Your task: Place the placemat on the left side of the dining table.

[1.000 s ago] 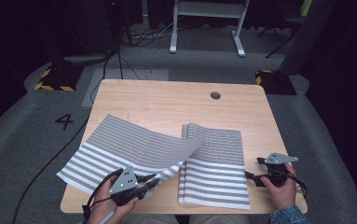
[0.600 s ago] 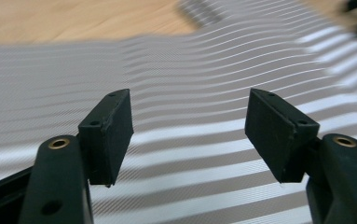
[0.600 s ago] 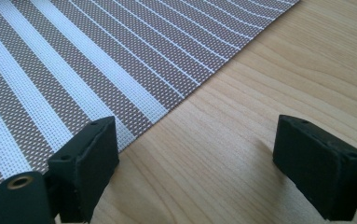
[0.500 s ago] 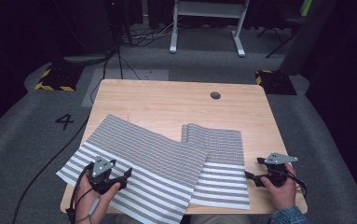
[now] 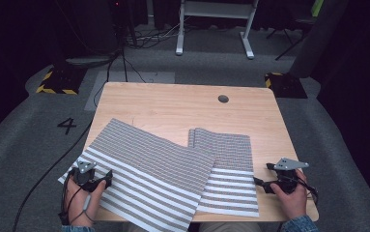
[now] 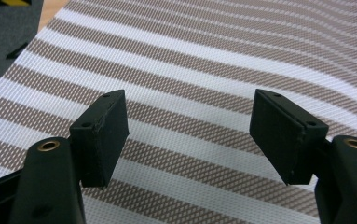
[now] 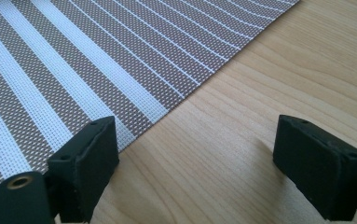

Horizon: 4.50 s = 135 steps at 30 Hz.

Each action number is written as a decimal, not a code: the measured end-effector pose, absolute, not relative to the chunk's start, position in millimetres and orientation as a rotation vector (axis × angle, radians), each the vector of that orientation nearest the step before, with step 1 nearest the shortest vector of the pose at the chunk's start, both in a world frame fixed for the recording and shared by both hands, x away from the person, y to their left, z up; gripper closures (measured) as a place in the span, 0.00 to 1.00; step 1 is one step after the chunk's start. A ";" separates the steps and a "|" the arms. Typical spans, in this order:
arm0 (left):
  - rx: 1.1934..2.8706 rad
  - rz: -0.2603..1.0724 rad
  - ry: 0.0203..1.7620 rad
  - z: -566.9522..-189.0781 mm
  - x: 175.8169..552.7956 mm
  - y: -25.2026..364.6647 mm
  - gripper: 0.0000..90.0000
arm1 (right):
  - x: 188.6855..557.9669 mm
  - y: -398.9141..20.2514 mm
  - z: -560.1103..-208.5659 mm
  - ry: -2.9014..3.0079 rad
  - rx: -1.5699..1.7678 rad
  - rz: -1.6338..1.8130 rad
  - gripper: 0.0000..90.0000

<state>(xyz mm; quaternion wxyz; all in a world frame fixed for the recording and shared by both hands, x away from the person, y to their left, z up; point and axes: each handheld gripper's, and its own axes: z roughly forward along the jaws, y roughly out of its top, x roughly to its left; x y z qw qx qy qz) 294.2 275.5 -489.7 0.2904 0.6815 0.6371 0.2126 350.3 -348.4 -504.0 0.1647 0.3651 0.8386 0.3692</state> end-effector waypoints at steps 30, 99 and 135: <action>2.031 0.578 1.498 -490.4 308.0 253.2 0.87 | 350.3 -348.4 -504.0 2.389 1.040 1.051 0.16; 2.050 0.478 1.338 -486.1 280.4 162.9 0.32 | 351.8 -348.1 -504.1 2.395 1.040 1.062 0.15; 2.104 0.478 1.307 -473.8 303.5 189.5 0.91 | 351.7 -347.6 -504.5 2.392 1.036 1.062 0.15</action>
